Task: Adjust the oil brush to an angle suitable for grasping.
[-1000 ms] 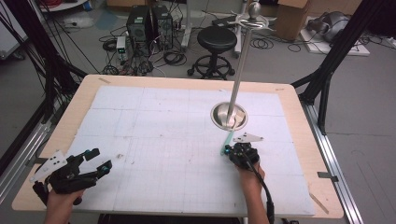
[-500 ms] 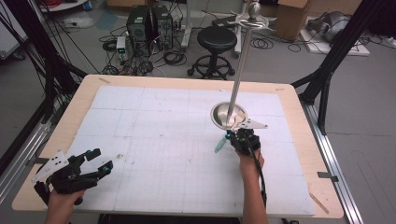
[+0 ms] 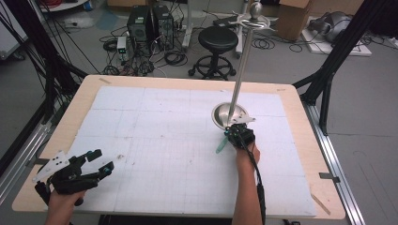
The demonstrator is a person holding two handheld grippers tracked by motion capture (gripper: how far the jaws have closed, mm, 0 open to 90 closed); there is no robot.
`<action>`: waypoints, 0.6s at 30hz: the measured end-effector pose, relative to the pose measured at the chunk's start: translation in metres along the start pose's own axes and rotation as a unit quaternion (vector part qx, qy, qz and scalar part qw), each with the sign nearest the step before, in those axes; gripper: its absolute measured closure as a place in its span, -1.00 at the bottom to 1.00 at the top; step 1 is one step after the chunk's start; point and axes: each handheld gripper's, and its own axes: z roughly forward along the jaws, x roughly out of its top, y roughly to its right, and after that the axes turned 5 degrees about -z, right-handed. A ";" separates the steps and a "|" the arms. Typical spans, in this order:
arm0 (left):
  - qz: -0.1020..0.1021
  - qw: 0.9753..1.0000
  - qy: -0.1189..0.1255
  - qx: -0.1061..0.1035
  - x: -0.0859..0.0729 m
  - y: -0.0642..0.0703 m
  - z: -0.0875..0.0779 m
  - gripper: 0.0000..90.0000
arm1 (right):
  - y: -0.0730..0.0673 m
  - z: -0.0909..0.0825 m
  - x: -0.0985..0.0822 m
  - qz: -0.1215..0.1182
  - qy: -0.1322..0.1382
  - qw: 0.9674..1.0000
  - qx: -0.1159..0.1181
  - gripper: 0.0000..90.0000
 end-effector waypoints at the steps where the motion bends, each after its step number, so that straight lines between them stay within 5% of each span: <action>1: 0.001 1.000 -0.002 0.001 0.000 0.000 0.000 -0.45 | -0.002 0.000 0.003 -0.020 -0.017 1.000 -0.009 0.99; 6: -0.002 1.000 0.001 0.002 0.000 0.000 0.000 -0.45 | -0.001 -0.005 0.003 -0.026 -0.056 0.998 -0.010 0.99; 18: 0.002 1.000 -0.004 0.000 0.000 0.000 0.002 -0.45 | 0.001 -0.020 -0.011 -0.013 -0.072 0.997 0.008 0.99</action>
